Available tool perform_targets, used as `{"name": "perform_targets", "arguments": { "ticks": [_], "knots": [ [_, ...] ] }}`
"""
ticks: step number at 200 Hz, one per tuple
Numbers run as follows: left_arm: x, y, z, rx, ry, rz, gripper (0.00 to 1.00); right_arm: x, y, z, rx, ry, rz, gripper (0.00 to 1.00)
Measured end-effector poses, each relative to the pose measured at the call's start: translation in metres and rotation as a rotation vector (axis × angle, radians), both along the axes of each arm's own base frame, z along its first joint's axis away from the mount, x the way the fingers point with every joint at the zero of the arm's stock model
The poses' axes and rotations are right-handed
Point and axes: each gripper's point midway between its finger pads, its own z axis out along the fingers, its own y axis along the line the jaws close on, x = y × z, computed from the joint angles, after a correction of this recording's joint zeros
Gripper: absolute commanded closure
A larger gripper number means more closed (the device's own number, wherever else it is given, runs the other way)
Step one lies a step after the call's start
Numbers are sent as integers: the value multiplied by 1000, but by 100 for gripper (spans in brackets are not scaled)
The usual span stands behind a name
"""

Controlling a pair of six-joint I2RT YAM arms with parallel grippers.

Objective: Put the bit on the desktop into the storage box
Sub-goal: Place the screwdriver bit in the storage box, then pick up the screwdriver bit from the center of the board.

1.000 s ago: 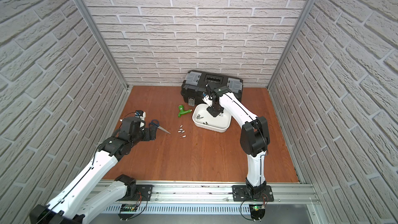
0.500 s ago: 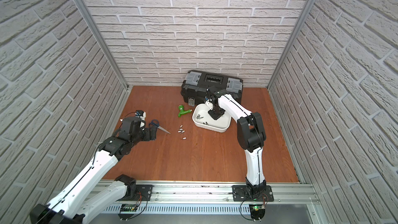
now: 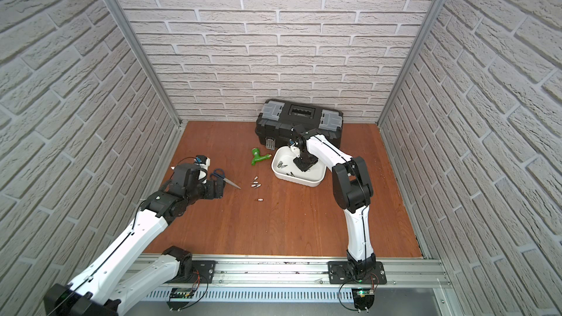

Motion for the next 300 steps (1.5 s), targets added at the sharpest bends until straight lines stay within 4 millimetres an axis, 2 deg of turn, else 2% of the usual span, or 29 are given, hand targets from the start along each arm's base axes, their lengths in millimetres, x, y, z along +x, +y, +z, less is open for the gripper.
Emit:
{"name": "perform_targets", "arguments": {
  "ticks": [26, 48, 76, 98, 119, 144, 193, 248, 300],
  "knots": [
    [-1, -18, -9, -17, 48, -83, 2, -3, -1, 2, 5, -5, -2, 60],
    [-7, -41, -21, 15, 101, -176, 2, -6, -1, 13, 17, -26, -3, 56],
    [-17, -71, -38, 115, 173, -293, 2, -8, 0, 42, 54, -96, -14, 50],
    [-24, -85, -52, 182, 224, -347, 2, -8, 1, 69, 90, -162, -21, 44],
    [-29, -88, -64, 228, 266, -369, 2, -11, 1, 89, 118, -214, -29, 38],
    [-31, -92, -72, 261, 305, -384, 2, -18, -1, 103, 140, -250, -40, 28],
    [-40, -95, -76, 233, 362, -334, 2, -35, -10, 125, 181, -329, -99, 0],
    [-58, -107, -76, 176, 414, -240, 3, -46, -24, 146, 224, -433, -190, 2],
    [-66, -102, -79, 147, 453, -107, 9, -62, -41, 152, 229, -511, -275, 2]
  ]
}}
